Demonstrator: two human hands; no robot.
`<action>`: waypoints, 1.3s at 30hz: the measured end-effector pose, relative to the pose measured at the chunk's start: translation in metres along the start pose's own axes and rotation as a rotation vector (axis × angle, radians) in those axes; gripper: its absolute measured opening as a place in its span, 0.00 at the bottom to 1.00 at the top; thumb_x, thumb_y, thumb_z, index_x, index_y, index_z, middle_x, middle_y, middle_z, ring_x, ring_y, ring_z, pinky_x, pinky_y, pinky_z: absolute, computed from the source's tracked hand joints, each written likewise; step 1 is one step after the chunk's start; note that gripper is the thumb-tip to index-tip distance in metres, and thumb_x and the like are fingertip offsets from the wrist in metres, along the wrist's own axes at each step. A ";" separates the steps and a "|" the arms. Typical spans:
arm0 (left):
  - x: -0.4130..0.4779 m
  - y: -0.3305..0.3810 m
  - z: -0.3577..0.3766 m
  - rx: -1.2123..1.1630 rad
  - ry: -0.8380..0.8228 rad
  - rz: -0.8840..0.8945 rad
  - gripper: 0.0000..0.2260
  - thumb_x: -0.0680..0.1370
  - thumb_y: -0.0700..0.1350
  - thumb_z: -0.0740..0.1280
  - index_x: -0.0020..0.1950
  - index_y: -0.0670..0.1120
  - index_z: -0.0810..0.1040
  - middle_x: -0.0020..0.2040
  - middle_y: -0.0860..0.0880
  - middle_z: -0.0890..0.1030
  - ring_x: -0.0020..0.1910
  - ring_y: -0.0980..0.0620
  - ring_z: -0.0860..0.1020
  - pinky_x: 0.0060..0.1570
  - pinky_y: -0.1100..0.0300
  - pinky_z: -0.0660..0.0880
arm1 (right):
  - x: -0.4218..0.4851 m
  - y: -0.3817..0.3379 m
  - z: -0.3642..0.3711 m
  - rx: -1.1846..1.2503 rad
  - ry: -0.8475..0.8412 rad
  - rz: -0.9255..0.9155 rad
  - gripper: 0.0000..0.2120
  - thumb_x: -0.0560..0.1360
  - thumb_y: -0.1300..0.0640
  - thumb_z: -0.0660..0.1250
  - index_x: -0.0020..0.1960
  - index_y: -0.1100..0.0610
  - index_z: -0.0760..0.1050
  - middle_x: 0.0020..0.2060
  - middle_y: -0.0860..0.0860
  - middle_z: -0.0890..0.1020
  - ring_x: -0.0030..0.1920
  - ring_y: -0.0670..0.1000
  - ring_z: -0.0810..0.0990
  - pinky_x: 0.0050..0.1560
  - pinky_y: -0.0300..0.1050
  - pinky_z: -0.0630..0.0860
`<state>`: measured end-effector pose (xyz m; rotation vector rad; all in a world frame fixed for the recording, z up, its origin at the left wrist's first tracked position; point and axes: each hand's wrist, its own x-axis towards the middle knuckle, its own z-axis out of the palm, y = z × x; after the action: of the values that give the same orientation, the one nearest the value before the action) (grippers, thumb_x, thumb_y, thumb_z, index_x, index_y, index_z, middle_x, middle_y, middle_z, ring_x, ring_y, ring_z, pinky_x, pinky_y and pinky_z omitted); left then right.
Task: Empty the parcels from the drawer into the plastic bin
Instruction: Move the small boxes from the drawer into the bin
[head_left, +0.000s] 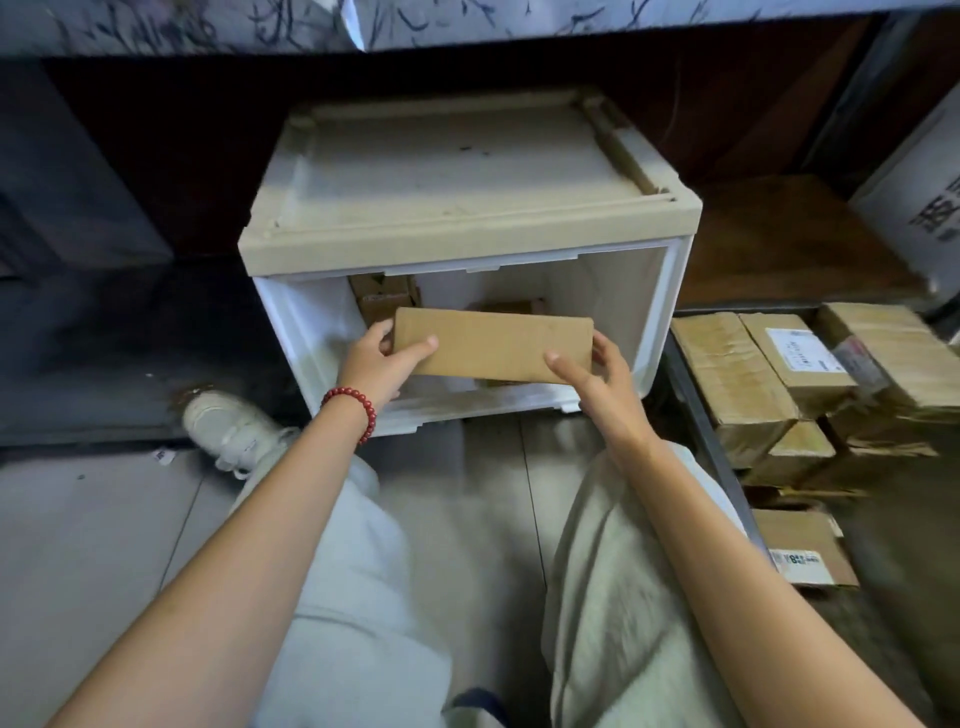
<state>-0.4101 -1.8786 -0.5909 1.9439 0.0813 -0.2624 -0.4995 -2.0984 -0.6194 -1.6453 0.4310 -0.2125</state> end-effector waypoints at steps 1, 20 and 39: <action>-0.005 -0.001 -0.001 -0.010 0.012 0.025 0.30 0.74 0.52 0.71 0.74 0.50 0.64 0.67 0.49 0.72 0.62 0.51 0.72 0.57 0.52 0.74 | -0.002 -0.001 -0.002 0.006 0.006 -0.014 0.33 0.74 0.51 0.71 0.74 0.54 0.60 0.65 0.50 0.70 0.56 0.42 0.74 0.47 0.28 0.73; -0.024 -0.014 0.000 0.081 0.027 0.072 0.35 0.69 0.45 0.77 0.72 0.52 0.64 0.65 0.48 0.71 0.60 0.53 0.71 0.61 0.55 0.71 | 0.005 0.003 -0.013 -0.132 -0.132 0.036 0.30 0.74 0.46 0.70 0.72 0.50 0.66 0.66 0.51 0.69 0.62 0.50 0.74 0.50 0.35 0.74; -0.020 -0.016 0.016 -0.132 0.065 -0.019 0.42 0.68 0.51 0.77 0.75 0.56 0.55 0.68 0.47 0.74 0.65 0.48 0.73 0.65 0.45 0.71 | 0.020 0.009 -0.024 0.042 -0.081 0.084 0.30 0.76 0.47 0.67 0.74 0.48 0.61 0.63 0.49 0.74 0.59 0.49 0.75 0.58 0.50 0.75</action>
<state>-0.4345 -1.8864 -0.6071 1.8207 0.1566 -0.2014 -0.4918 -2.1289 -0.6280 -1.5851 0.4302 -0.0918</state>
